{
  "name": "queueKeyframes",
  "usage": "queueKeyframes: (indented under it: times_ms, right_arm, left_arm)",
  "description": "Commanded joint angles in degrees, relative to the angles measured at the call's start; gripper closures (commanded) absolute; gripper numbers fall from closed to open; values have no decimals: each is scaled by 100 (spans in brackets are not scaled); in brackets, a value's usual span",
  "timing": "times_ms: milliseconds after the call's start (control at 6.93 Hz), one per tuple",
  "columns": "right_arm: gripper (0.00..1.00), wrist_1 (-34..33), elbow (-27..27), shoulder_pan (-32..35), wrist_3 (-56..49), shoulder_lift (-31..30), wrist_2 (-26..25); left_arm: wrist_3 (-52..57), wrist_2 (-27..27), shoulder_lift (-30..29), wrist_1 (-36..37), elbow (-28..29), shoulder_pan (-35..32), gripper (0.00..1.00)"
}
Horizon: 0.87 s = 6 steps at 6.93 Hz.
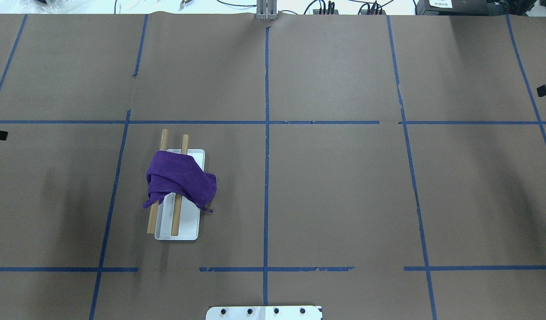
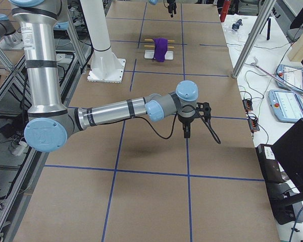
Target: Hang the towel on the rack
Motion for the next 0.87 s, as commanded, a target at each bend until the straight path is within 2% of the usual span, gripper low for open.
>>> queueKeyframes:
  times_ms: [0,144,288,577,721]
  right_arm:
    - [0,-864,-614,476,-1769,-3,-440]
    - [0,-1593,-632,712,-2733,162,-634]
    - [0,-2096,-633,802,-3143,242,-671]
    - [0,-2110,-589,820,-3034,156,-523]
    - [0,-2102,-580,820,-2955,103,-339]
  left_arm:
    - [2124,4,-28,1470,51,-1154,0]
    - [2723,4,-150,2348,-45,-1480,0]
    - [2973,-5,-474,3854,-368,-1683,0]
    - [3063,-75,-1125,6109,-642,-1974,0]
    - [3063,-75,-901,6232,-714,-1906,0]
